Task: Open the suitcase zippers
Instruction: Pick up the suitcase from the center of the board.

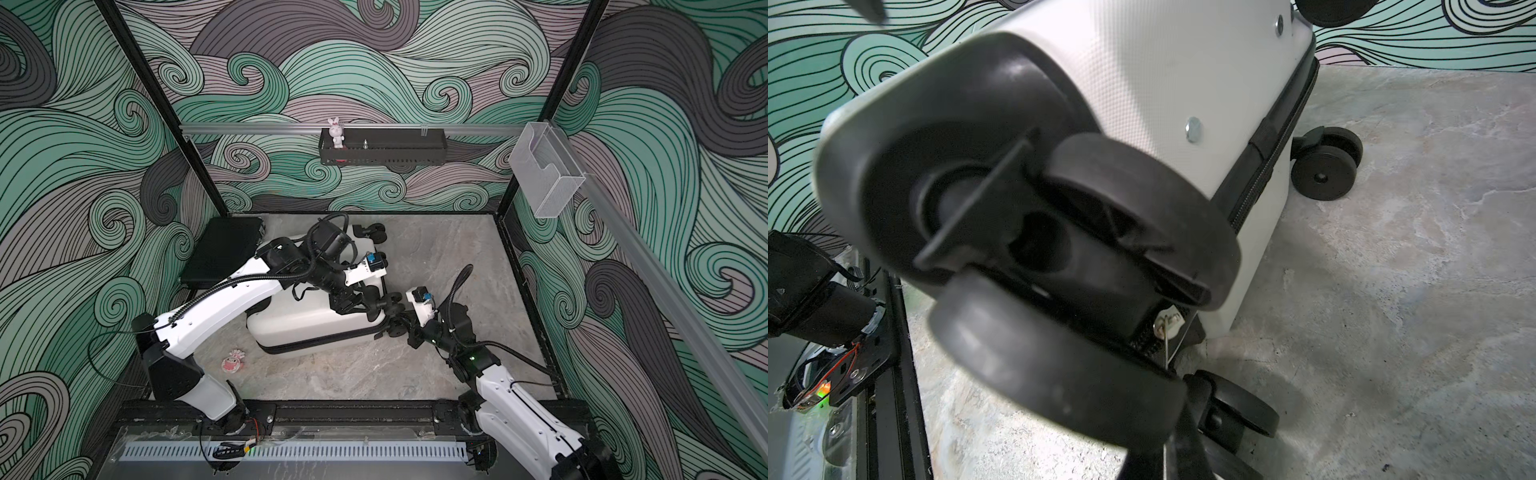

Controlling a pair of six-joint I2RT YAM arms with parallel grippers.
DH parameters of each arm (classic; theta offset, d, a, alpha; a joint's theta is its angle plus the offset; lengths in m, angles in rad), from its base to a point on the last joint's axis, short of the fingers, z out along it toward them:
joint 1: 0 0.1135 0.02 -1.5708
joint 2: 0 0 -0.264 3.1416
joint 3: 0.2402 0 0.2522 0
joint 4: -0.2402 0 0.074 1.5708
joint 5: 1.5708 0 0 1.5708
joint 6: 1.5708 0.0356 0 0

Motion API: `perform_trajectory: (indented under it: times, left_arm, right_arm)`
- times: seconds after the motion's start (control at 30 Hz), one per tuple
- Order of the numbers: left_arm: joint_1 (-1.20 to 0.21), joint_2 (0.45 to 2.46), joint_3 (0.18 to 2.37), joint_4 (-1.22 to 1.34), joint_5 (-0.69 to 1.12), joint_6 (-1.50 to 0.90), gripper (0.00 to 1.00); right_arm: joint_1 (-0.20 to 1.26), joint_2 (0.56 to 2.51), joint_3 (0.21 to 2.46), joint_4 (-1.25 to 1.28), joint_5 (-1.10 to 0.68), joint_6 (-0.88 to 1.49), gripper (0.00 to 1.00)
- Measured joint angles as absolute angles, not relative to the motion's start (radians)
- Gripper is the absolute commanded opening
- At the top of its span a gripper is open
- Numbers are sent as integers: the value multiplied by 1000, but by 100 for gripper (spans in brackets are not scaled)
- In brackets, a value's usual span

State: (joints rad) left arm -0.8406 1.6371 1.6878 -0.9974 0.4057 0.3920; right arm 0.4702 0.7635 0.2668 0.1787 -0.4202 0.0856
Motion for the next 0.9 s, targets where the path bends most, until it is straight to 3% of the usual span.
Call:
perform_trajectory:
  times: [0.2,0.9]
  left_arm:
    - [-896,1723,1765,-980,401,429,73]
    - [-989,1967,1984,-1074,159,470,70]
  right_arm:
    - [474,759,266,175,-418,86,0]
    - [483,724,237,190,-400,88,0]
